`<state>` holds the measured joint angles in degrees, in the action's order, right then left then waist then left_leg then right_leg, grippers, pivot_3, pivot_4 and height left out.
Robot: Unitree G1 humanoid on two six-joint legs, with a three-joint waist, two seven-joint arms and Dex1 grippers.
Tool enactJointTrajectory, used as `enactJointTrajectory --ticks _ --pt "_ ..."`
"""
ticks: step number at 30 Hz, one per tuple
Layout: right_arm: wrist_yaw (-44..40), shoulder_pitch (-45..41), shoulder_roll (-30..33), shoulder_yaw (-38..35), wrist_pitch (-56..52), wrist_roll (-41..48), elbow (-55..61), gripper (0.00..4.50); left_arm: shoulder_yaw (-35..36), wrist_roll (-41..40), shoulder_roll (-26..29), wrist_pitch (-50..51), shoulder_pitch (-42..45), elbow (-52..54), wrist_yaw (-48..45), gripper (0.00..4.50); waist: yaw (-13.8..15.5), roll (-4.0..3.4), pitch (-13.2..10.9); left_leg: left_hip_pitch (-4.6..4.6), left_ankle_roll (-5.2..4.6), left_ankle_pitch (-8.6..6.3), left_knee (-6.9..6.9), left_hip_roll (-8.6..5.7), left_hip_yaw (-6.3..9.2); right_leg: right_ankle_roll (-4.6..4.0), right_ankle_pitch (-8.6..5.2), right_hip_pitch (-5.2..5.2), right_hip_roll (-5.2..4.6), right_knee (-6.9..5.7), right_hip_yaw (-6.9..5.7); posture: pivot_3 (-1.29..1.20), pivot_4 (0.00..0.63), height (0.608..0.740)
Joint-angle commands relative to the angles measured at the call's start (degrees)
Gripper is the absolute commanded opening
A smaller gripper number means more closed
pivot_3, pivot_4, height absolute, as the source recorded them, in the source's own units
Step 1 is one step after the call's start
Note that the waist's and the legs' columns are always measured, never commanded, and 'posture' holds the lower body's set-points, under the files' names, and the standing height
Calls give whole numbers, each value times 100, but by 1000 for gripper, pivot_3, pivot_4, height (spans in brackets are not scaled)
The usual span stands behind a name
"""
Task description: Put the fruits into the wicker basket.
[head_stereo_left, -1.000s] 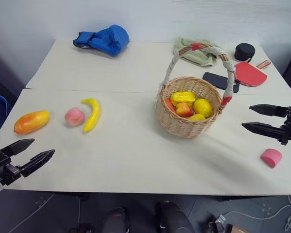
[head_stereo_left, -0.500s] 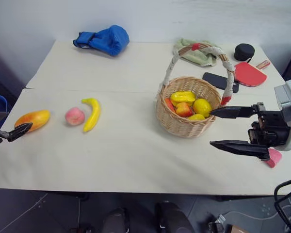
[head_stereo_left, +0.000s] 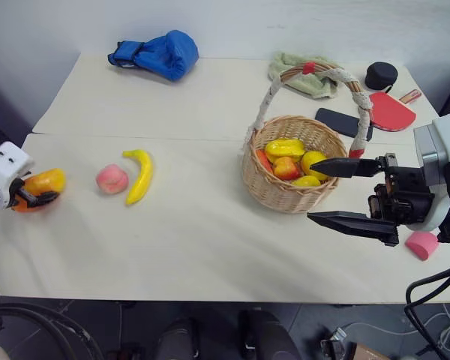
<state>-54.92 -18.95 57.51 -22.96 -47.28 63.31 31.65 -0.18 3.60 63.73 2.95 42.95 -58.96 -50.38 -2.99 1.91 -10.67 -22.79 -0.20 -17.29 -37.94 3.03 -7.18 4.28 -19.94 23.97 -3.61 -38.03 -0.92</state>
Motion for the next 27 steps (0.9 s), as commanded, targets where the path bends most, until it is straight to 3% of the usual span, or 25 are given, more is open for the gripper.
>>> enactJointTrajectory --ticks 1,4,11,14,16,19,22,25,27 --pt "107 30 20 -240 120 119 212 4500 -49 196 39 -139 244 -245 47 4117 19 3 -1 -6 -3 -2 -14 0 1 0 0 -1 -4 0 -6 0 150 740" --pt "197 30 11 -238 138 108 214 4500 5 168 -31 -109 447 -399 59 3377 68 3 -2 -6 -21 7 -25 -12 3 -1 0 -13 -22 5 -10 0 150 740" --pt "251 112 46 -302 151 121 212 4500 274 -247 -62 237 595 -51 -555 3311 144 5 -1 -1 -43 20 -25 -32 9 -6 13 -23 -61 0 -36 0 150 740" --pt "390 48 64 -247 172 22 123 4500 689 -1054 -103 998 453 1189 -1492 3311 180 7 -1 -11 -38 23 -32 -34 20 -2 15 -22 -69 -6 -63 0 150 740" --pt "494 38 91 -233 197 -149 12 4500 883 -1739 -164 1922 285 2609 -1869 3311 186 7 -1 -22 -39 23 -43 -35 31 0 16 -22 -76 -5 -81 0 150 740" --pt "591 93 107 -308 205 -275 -80 4500 976 -2524 -336 3182 249 4338 -1963 3311 182 7 -1 -31 -43 21 -58 -38 39 11 22 -29 -84 -2 -90 0 150 740" --pt "660 322 124 -554 189 -425 -142 4500 491 -2996 -971 4322 812 5609 -1569 3311 238 2 -4 -29 -46 20 -73 -42 43 15 24 -40 -83 -2 -89 0 150 740" --pt "711 551 118 -818 165 -506 -162 4500 37 -3033 -1605 4841 1210 6109 -1166 3311 287 1 -4 -31 -47 20 -95 -42 48 17 25 -48 -76 -4 -88 0 150 740" --pt "763 845 94 -1143 141 -621 -170 4500 -362 -2943 -2519 5204 1739 5992 -562 3311 295 1 -4 -31 -50 22 -102 -42 45 17 25 -48 -71 -6 -83 0 150 740"
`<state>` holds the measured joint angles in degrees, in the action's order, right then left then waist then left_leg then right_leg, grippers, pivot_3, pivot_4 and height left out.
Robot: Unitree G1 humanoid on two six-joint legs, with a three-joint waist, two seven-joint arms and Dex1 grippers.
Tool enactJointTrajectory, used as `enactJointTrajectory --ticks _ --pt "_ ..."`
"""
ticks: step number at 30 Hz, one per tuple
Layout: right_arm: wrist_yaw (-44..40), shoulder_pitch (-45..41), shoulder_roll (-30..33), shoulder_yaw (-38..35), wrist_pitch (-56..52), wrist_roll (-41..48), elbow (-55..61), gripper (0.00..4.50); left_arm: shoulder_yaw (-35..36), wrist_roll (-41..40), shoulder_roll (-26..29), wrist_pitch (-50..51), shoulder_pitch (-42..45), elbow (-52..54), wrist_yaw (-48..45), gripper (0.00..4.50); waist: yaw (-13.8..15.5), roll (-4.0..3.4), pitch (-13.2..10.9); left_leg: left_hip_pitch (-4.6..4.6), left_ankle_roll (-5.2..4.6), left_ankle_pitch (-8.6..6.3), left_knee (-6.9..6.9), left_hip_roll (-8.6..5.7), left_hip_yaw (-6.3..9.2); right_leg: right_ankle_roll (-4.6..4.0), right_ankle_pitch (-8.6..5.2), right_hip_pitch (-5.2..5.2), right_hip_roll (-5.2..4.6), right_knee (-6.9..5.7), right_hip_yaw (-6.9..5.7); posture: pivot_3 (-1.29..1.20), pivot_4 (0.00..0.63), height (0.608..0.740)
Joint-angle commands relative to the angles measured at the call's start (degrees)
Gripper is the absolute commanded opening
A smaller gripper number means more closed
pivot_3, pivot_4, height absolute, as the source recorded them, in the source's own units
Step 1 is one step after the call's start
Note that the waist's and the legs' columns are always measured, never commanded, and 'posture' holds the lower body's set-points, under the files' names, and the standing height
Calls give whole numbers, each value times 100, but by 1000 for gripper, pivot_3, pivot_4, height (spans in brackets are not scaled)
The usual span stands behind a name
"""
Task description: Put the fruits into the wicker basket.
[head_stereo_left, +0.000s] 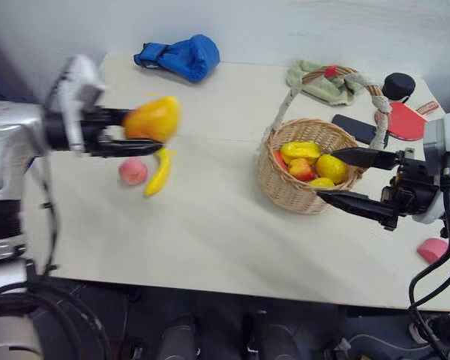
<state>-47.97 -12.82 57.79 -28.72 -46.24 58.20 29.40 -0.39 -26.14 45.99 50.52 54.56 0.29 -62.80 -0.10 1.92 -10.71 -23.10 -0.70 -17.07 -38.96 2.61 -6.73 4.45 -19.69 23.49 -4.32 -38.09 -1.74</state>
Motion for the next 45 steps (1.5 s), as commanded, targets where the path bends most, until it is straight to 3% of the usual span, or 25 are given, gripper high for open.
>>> enactJointTrajectory --ticks 1,6,14,18,21,24,27,30,32,35,38,45 --pt "90 425 44 -760 31 -174 70 4500 -553 115 -1252 554 845 -111 966 3311 56 0 -1 0 -2 1 -3 -1 0 0 0 -1 2 -1 2 0 150 740" --pt "284 1172 -176 -1417 -2 -174 411 4500 -1285 800 -2876 -123 1742 -1503 1626 3311 146 -1 0 -10 -21 1 -12 -15 -3 30 16 -5 11 19 34 0 150 740" --pt "703 1821 -570 -1855 48 21 1023 4500 -1927 1873 -4152 -1780 2634 -4066 1881 3311 77 -18 0 -1 -14 5 -4 -12 -15 30 17 7 39 20 70 0 150 740" --pt "795 2105 -721 -1990 133 86 1216 4500 -1677 1992 -4506 -2372 2925 -5063 1848 4478 77 -18 -1 -3 -18 1 -3 -15 -18 30 17 8 61 27 79 0 150 740" --pt "850 2200 -738 -2005 181 131 1282 4500 -1331 1814 -4483 -2417 3016 -5160 1603 4478 61 -18 -1 -6 -18 1 -3 -8 -18 30 17 12 54 26 81 0 150 740" --pt "830 2189 -674 -1937 222 159 1245 4500 -805 1414 -4086 -1988 2910 -4563 1222 4478 28 -20 -2 -7 -17 1 -3 -4 -17 30 17 13 52 26 80 0 150 740" --pt "797 2016 -553 -1736 281 151 1131 4500 -503 1202 -3340 -1364 2467 -3578 974 4478 -64 -29 2 -2 -7 0 0 5 -19 29 17 13 54 20 85 0 150 740" --pt "709 1669 -409 -1405 312 199 1042 4500 -359 1307 -2175 -857 1651 -2562 942 4478 -153 -43 9 23 5 3 12 8 -17 29 17 7 56 2 89 0 150 740" --pt "680 1540 -371 -1292 312 213 1017 4500 -341 1344 -1823 -762 1367 -2242 988 4478 -161 -42 9 57 16 7 33 7 -20 29 17 -6 59 -10 100 0 150 740" --pt "505 1018 -215 -760 356 300 950 4500 110 1456 -520 -508 431 -1752 1031 4478 -154 -33 3 62 21 10 38 7 -17 29 17 -6 60 -19 102 0 150 740" --pt "411 532 -161 -270 387 309 819 4500 509 1467 423 -519 -430 -1439 1048 4478 -202 -19 -4 68 25 8 53 13 -22 28 17 -1 58 -22 105 0 150 740" --pt "225 -167 -246 565 461 74 553 4500 1137 1397 1289 -931 -1744 -1598 963 4478 22 -16 -3 65 10 5 60 -9 -11 27 16 -10 15 0 78 0 150 740"
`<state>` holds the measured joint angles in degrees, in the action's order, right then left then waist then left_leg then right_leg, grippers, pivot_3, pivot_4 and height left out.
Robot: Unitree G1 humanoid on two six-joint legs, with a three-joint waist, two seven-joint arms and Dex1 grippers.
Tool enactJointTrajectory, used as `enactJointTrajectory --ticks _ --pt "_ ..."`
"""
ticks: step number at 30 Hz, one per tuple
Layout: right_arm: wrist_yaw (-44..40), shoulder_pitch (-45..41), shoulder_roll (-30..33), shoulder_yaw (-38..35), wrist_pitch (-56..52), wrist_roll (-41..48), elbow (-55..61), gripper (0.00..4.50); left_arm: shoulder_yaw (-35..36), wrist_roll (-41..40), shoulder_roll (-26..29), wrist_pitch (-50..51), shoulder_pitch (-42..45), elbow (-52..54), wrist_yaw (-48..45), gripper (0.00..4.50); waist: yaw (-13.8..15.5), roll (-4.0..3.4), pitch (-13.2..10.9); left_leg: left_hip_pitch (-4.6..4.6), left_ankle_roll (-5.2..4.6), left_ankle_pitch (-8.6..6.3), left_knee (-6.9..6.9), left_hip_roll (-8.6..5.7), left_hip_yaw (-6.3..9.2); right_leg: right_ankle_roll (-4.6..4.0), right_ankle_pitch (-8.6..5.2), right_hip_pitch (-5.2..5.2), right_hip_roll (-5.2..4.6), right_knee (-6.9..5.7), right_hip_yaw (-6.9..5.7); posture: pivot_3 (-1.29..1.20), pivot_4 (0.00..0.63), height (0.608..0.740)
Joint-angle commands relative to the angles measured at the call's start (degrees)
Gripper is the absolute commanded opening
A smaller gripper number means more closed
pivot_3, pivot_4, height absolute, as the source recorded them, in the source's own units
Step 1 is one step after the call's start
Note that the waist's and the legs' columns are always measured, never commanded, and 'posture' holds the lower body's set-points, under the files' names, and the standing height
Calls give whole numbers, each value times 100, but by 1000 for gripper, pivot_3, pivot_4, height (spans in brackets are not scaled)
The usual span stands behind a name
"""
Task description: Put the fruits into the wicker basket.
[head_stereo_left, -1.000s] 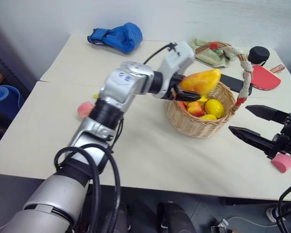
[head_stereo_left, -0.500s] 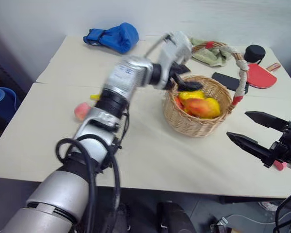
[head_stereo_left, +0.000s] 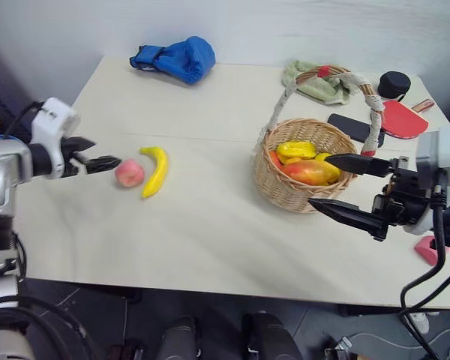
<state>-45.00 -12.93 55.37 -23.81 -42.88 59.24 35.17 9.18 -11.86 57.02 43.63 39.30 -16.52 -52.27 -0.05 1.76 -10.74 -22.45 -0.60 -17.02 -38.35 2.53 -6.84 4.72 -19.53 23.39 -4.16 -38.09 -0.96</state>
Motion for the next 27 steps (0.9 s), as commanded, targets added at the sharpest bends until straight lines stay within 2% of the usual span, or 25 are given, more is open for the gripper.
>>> enactJointTrajectory --ticks 1,3,6,10,13,17,26,27 --pt "-71 -227 -19 142 135 -38 -50 4500 201 -25 258 -319 -374 70 -138 4478 29 1 0 -1 -8 -1 4 -7 1 0 0 -4 -9 7 -4 0 150 740" --pt "-63 -333 -47 230 145 -37 -90 4500 222 -46 289 -386 -520 58 -166 4478 10 4 2 -7 -15 -1 4 -16 0 0 0 -4 -20 15 -7 0 150 740" --pt "-33 -450 -111 352 150 -47 -110 4500 143 -242 -48 -292 -331 34 -158 4478 14 10 6 -10 -20 -1 4 -21 -1 0 0 -5 -29 17 -12 0 150 740" --pt "-2 -541 -196 461 137 -83 -96 4500 -271 -43 -393 -673 -120 -205 -169 4478 -5 10 6 -10 -23 1 6 -27 -1 0 0 -4 -32 15 -14 0 150 740" --pt "-4 -578 -222 524 133 -103 -114 4500 -566 111 -701 -850 261 -580 -66 4478 -9 11 6 -10 -23 1 8 -28 -4 1 1 0 -29 11 -17 0 150 740" --pt "27 -590 -221 520 99 -84 -72 4500 -1066 796 -1038 -1436 890 -1671 526 4478 -17 11 6 -10 -23 2 5 -28 -7 2 1 1 -27 10 -22 0 150 740" --pt "197 -471 -232 355 70 72 15 4500 -1142 1029 -1289 -1789 1373 -2491 578 4478 -5 12 5 -16 -24 2 6 -26 -9 10 5 9 -30 7 -32 0 150 740" --pt "229 -480 -244 366 79 67 15 4500 -1107 1034 -1308 -1815 1411 -2559 635 4297 -8 12 5 -17 -24 2 5 -27 -10 10 5 9 -30 8 -32 0 150 740"
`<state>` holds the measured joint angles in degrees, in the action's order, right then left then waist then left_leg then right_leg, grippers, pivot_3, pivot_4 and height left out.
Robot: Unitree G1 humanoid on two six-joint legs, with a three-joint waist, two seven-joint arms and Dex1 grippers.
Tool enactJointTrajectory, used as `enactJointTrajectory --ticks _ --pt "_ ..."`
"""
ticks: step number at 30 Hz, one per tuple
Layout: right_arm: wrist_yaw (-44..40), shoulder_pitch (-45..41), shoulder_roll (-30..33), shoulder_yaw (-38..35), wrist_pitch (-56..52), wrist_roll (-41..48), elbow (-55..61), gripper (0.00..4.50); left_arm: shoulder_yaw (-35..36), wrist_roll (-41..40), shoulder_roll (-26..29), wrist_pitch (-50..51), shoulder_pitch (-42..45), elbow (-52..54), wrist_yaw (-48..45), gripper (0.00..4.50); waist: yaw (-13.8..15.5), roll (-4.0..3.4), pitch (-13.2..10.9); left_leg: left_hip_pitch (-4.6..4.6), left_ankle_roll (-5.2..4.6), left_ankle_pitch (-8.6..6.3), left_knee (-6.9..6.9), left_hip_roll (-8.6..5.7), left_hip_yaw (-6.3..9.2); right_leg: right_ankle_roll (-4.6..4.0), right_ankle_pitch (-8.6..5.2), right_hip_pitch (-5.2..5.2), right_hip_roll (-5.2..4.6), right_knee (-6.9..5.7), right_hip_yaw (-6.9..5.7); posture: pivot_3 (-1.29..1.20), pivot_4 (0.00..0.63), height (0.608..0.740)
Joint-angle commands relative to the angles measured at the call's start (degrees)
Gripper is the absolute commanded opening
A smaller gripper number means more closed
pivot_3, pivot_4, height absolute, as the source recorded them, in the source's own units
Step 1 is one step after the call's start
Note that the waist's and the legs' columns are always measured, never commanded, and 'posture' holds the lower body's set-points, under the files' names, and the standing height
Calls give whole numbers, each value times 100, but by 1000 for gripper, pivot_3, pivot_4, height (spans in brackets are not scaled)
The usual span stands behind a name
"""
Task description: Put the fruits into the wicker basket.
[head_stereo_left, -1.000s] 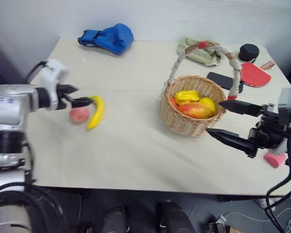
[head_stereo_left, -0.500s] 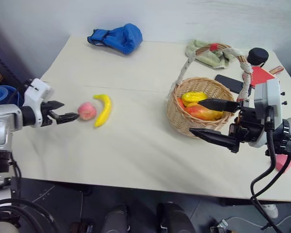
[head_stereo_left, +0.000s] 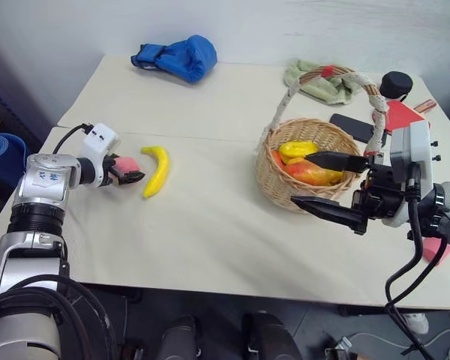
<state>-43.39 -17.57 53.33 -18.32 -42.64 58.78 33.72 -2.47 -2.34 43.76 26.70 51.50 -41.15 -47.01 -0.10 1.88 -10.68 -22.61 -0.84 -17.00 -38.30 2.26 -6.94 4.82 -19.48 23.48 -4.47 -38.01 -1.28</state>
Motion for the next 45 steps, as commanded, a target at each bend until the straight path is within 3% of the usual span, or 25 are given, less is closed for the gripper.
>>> enactJointTrajectory --ticks 1,6,13,17,21,24,30,39,44,45 --pt "96 -25 -48 -175 59 116 157 4500 84 80 9 -116 223 -142 121 4084 -5 0 0 0 0 0 0 0 -1 0 0 0 0 1 1 0 150 740" --pt "141 -27 -54 -162 73 139 159 4500 48 31 147 58 215 135 -239 2885 -9 0 0 0 0 0 -2 0 -1 0 0 0 0 0 1 0 150 740" --pt "227 33 -34 -221 52 162 204 4500 268 -889 299 1288 334 2065 -1382 2780 -1 1 -1 -10 0 0 -4 0 4 0 0 3 0 1 0 0 150 740" --pt "272 145 -10 -307 41 191 247 4500 330 -1588 -92 2141 908 3131 -1437 2780 26 1 -1 -53 -2 -1 -50 0 41 1 1 7 2 1 -15 0 150 740" --pt "382 218 -11 -396 57 196 257 4500 -300 -1695 -1483 2319 1655 3521 -962 2780 118 1 -1 -55 -18 -7 -75 -7 46 28 15 -6 1 4 -12 0 150 740" --pt "537 242 -7 -434 74 74 290 4500 -747 -1289 -2323 1972 1889 3057 -438 2780 124 -1 0 -55 -36 -6 -77 -20 29 31 17 -10 -2 18 10 0 150 740" --pt "894 693 120 -857 -14 -358 306 4500 -1578 -552 -3348 752 2142 1952 -94 2780 65 -8 -3 -56 -34 -3 -70 -17 19 32 18 8 3 11 19 0 150 740" --pt "1059 1489 68 -1816 -140 -422 382 4500 -1365 -107 -4515 -1045 2987 -859 374 2780 141 -8 -3 -63 -49 -6 -71 -27 14 33 18 4 -3 37 20 0 150 740" --pt "1125 1563 18 -1729 -113 -405 445 4500 -1015 -204 -4523 -1558 3104 -1260 178 4423 115 -11 -4 -63 -50 -7 -69 -26 11 33 18 6 -2 37 22 0 150 740" --pt "1133 1561 16 -1711 -114 -398 440 4500 -906 -296 -4467 -1553 3071 -1145 84 4467 112 -12 -4 -63 -50 -7 -69 -26 11 33 18 7 -2 36 22 0 150 740"
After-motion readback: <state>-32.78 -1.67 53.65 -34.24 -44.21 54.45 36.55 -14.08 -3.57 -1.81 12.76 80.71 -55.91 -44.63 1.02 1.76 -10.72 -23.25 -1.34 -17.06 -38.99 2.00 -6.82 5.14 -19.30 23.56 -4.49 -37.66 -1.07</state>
